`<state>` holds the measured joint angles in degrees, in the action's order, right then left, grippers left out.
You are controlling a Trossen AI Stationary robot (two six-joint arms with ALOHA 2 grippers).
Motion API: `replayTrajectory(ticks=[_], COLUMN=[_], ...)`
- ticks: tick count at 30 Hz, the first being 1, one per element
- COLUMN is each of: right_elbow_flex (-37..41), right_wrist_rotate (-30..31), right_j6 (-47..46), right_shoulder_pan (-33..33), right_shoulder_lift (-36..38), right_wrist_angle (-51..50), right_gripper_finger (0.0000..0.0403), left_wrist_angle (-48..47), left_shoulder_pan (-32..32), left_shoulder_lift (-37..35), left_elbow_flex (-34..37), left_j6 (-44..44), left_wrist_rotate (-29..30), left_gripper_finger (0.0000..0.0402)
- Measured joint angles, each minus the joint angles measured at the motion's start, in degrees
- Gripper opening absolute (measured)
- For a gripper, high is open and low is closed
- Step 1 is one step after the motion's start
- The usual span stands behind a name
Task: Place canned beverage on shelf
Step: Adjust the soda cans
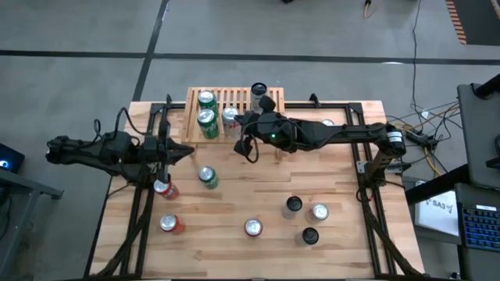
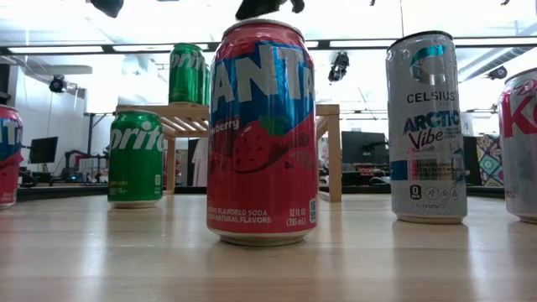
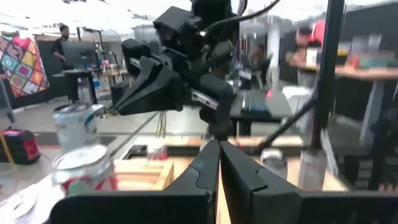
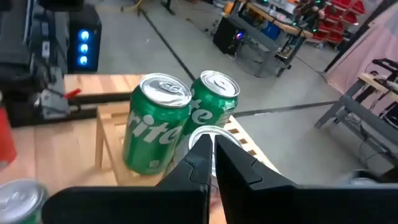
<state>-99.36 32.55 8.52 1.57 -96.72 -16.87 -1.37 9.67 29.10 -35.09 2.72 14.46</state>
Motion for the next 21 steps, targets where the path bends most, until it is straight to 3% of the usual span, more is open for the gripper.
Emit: replayTrajectory(ticks=[5,10,15,21], right_elbow_flex=[-6.66,-8.39,-5.46,1.56], right_wrist_rotate=[-1.53,-1.94,-3.41,-14.24], right_j6=[3.27,6.85,9.37,9.09], right_shoulder_pan=[-0.46,-0.48,-0.45,0.26], right_shoulder_lift=[0.64,1.22,3.44,8.00], right_wrist_angle=[-12.01,-17.79,-18.37,-13.61], right_gripper_finger=[0.0009,0.0009,0.0009,0.0009], left_wrist_angle=[12.29,15.14,14.94,11.76], left_shoulder_pan=[0.02,0.02,-0.02,-0.02], left_shoulder_lift=[7.23,13.35,18.55,21.96], left_elbow_flex=[1.07,-1.85,-6.07,-9.91], left_j6=[-1.78,-3.15,-3.13,0.79], left_wrist_rotate=[-0.02,0.00,0.33,8.69], left_gripper_finger=[0.0000,0.0000,0.0000,0.0000])
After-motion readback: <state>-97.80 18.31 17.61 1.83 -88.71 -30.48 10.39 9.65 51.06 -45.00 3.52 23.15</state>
